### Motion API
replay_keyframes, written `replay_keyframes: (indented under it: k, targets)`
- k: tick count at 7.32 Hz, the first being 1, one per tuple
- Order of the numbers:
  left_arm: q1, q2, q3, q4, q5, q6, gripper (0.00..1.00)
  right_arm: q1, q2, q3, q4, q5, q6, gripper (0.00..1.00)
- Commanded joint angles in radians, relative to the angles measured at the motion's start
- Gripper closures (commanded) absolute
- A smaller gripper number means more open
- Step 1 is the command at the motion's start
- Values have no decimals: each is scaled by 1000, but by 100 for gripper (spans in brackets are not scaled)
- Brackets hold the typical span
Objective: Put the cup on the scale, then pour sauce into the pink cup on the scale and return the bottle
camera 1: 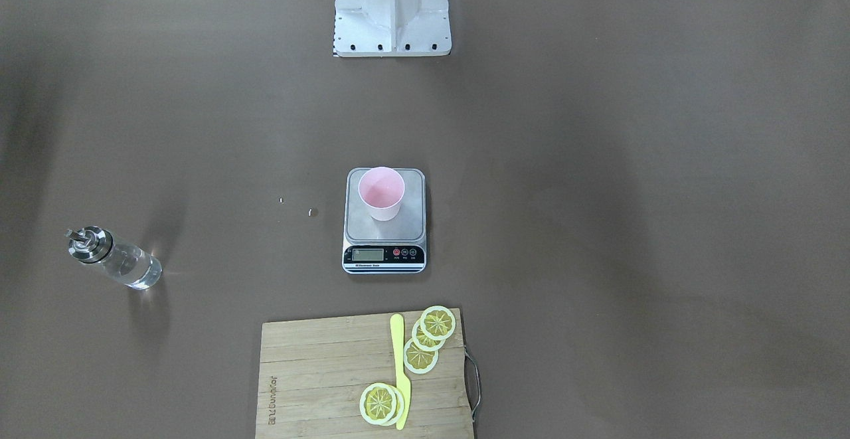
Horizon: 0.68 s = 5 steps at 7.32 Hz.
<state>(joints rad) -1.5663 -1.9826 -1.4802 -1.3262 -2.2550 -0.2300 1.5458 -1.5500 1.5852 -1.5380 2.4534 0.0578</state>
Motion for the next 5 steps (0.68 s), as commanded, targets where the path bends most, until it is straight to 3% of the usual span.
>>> replay_keyframes:
  k: [1, 3, 5]
  targets:
    - [-95, 141, 95, -28, -95, 125, 2, -1, -27, -4, -2, 7, 2, 0]
    - [-121, 284, -6, -123, -175, 173, 2, -1, -48, 4, -1, 7, 4, 0]
    - [-110, 283, -55, -120, -115, 172, 2, 2, -96, 12, 12, 9, 0, 0]
